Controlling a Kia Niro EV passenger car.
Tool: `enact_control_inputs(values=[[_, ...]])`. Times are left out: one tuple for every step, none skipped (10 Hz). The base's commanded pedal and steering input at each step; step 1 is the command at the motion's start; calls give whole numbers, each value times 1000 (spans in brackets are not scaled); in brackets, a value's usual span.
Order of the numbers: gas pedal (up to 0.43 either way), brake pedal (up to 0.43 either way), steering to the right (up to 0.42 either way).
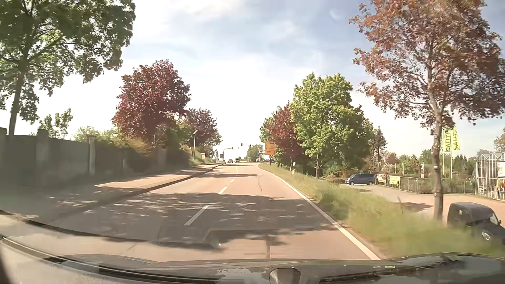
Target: Follow the waypoints while adhering to traffic rules and regulations
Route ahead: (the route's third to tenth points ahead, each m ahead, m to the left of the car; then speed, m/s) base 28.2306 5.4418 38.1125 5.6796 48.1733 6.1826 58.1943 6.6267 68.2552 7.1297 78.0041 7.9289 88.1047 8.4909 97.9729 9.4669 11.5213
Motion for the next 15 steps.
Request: enact_control_inputs(values=[[110,0,-2],[110,0,-2],[110,0,-2],[110,0,-3],[110,0,-3],[110,0,-4],[110,0,-5],[110,0,-5],[110,0,-5],[110,0,-5],[110,0,-5],[110,0,-6],[110,0,-6],[110,0,-7],[110,0,-7]])
